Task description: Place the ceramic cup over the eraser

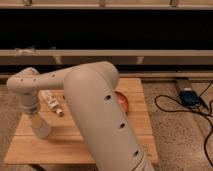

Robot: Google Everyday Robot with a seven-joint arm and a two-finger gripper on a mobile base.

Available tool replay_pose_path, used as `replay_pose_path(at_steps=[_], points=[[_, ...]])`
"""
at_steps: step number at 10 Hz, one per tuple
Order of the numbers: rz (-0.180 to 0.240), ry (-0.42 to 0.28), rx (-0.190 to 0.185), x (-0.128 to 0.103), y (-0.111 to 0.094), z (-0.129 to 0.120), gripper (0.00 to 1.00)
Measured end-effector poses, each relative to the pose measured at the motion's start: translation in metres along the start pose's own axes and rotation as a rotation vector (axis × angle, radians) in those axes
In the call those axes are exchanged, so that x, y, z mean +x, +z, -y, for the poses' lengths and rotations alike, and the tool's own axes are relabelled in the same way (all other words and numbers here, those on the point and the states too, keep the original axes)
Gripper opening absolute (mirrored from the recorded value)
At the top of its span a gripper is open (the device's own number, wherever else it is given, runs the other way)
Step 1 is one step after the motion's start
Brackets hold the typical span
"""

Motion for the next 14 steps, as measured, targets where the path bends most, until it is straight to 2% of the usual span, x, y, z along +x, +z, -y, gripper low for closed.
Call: replay_pose_path(at_steps=[2, 3, 5, 7, 9, 11, 12, 14], points=[[-0.026, -0.010, -0.011, -0.002, 0.001, 0.001, 0.12], [-0.033, -0.015, -0.011, -0.004, -0.001, 0.001, 0.06], [-0.035, -0.019, 0.006, -0.006, -0.018, 0.000, 0.04], [-0.017, -0.020, 0.032, -0.009, -0.051, -0.006, 0.04], [0.006, -0.010, 0.069, -0.003, -0.094, -0.015, 0.04], [0.007, 0.010, 0.093, 0.012, -0.120, -0.022, 0.04], [0.003, 0.035, 0.108, 0.031, -0.134, -0.026, 0.04], [-0.011, 0.077, 0.111, 0.056, -0.145, -0.031, 0.04]])
